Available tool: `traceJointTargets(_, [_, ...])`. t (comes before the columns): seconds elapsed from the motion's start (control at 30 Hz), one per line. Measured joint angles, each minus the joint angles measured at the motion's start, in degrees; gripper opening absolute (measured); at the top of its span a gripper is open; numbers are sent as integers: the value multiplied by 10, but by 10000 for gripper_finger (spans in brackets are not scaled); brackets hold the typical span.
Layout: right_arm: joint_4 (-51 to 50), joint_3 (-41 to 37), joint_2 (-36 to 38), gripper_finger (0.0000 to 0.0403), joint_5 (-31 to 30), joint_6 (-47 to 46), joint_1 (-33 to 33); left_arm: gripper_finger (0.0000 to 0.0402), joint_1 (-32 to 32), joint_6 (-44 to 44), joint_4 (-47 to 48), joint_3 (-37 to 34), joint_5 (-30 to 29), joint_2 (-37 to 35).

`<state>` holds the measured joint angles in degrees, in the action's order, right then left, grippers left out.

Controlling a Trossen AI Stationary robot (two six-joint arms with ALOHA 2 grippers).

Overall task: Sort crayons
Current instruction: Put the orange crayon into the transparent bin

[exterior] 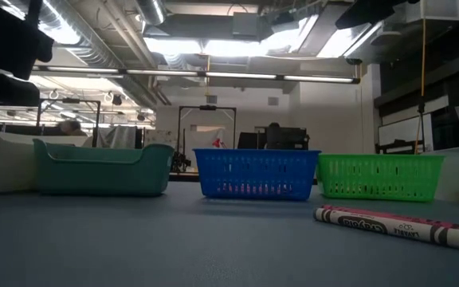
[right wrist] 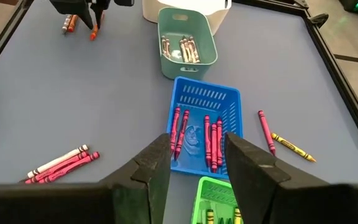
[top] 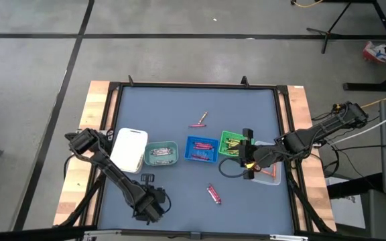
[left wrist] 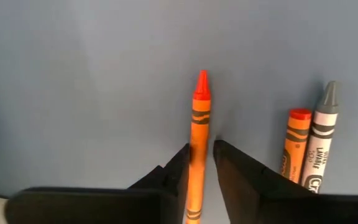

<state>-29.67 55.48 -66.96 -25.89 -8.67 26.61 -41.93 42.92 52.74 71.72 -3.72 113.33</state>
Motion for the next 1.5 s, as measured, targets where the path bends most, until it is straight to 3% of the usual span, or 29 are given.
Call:
traceJointTargets(0.3, [0,0,0,150,0,0,0,9,11,4,-1,-1,-8,-1])
traceJointTargets(0.53, [0,0,0,150,0,0,0,6,51,-1,8,34,4,3])
traceJointTargets(0.73, [-1,0,0,150,2,0,0,6,99,-15,-23,80,-84,5])
traceJointTargets(0.87, [-7,0,0,150,48,0,0,6,131,-34,-55,116,-146,4])
traceJointTargets(1.0, [-22,0,0,150,104,-19,0,6,161,-68,-135,142,-212,3])
traceJointTargets(1.13, [-47,0,0,150,117,-41,0,7,184,-125,-254,159,-249,3])
traceJointTargets(1.33, [-44,0,0,150,120,-50,0,7,212,-245,-455,160,-259,3])
traceJointTargets(1.5, [-43,0,0,150,159,-47,0,7,221,-322,-560,160,-257,2])
